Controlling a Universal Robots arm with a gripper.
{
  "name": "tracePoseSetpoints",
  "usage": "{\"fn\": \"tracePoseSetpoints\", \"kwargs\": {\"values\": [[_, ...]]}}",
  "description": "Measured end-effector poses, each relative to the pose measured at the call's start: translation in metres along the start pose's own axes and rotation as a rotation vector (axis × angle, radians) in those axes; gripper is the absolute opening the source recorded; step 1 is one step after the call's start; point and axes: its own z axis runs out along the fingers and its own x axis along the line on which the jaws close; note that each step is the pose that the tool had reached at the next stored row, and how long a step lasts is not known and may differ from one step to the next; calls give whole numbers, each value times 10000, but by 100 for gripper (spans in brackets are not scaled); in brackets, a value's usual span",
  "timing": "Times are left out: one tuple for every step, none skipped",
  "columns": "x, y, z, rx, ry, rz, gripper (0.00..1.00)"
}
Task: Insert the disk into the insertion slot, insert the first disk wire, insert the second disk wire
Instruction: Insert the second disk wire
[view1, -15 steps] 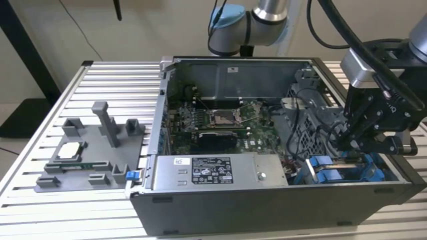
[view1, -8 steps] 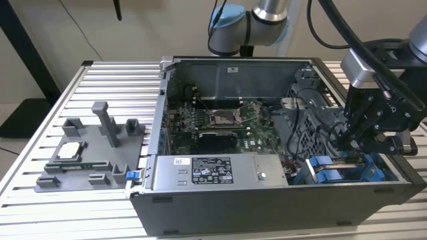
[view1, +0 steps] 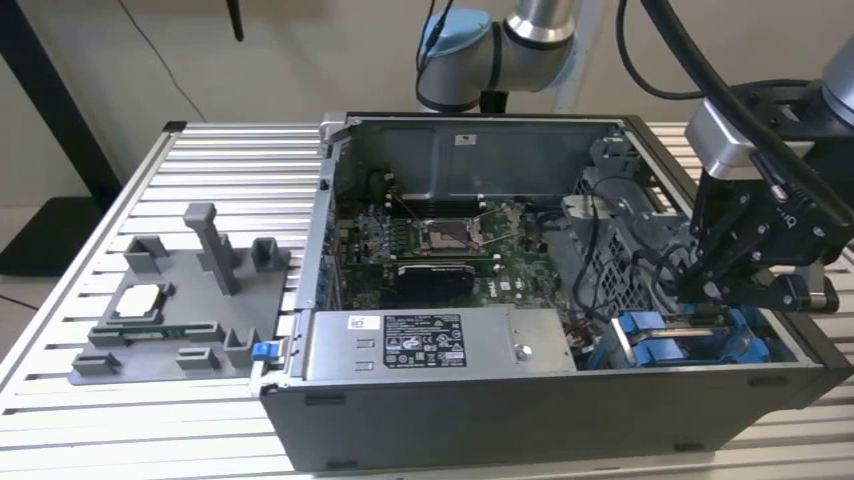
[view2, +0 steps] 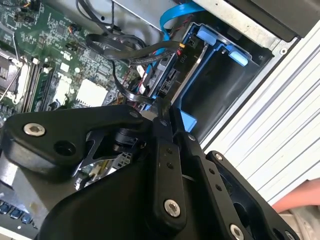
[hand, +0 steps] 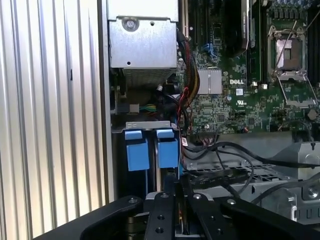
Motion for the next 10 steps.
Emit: {"fn": "tracePoseSetpoints", "kwargs": {"values": [[1,-2,3,0,0,1,0],[2,-4,8,0,-2,1,0],[3,-6,14,0,-2,0,0],[4,-8,19,0,-1,0,0],[6,-10,25,0,-1,-2,0],[7,-12,31,0,-1,-3,0],[7,-15,37,0,-1,-6,0],[8,-19,43,0,-1,-10,0],[8,-23,49,1,-1,-16,0],[9,-29,55,2,-1,-25,0]]}}
